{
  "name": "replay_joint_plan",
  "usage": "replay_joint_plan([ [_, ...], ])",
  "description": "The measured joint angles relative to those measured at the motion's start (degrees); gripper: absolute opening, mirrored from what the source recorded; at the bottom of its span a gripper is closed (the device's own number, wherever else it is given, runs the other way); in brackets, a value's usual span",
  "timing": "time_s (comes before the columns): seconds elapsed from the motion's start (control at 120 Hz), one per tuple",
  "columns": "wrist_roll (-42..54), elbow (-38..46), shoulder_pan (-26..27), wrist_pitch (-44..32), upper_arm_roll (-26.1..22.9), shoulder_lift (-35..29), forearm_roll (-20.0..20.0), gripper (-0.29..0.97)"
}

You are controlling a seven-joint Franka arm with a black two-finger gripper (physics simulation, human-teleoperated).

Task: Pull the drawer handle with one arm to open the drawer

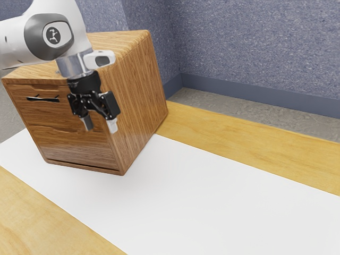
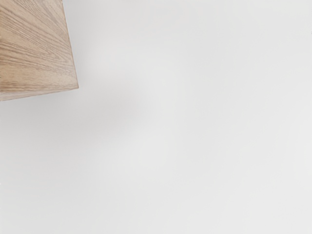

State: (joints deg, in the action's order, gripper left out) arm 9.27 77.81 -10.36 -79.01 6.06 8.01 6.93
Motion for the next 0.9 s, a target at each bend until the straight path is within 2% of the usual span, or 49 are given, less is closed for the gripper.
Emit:
replay_joint_plan([
  [0.133,0.7,-0.3,0.0,-0.8,0.0,-0.1,0.0,0.68],
  [0.167,1.6,-2.9,0.3,-1.0,0.2,-2.6,0.0,0.68],
  [0.25,7.0,-6.5,-0.3,-2.4,0.3,-7.9,1.3,0.68],
  [0.375,15.7,-7.1,-0.6,-2.9,1.9,-9.2,2.8,0.68],
  [0.475,24.1,-6.0,-1.9,-2.6,1.7,-9.2,-0.5,0.68],
  [0.633,38.0,0.3,-2.4,-5.3,1.8,-9.8,-5.4,0.68],
  [0.783,49.1,8.7,0.6,-10.6,1.2,-17.0,-6.8,0.68],
  [0.9,56.4,12.4,1.2,-13.3,-2.1,-18.6,-9.9,0.68],
])
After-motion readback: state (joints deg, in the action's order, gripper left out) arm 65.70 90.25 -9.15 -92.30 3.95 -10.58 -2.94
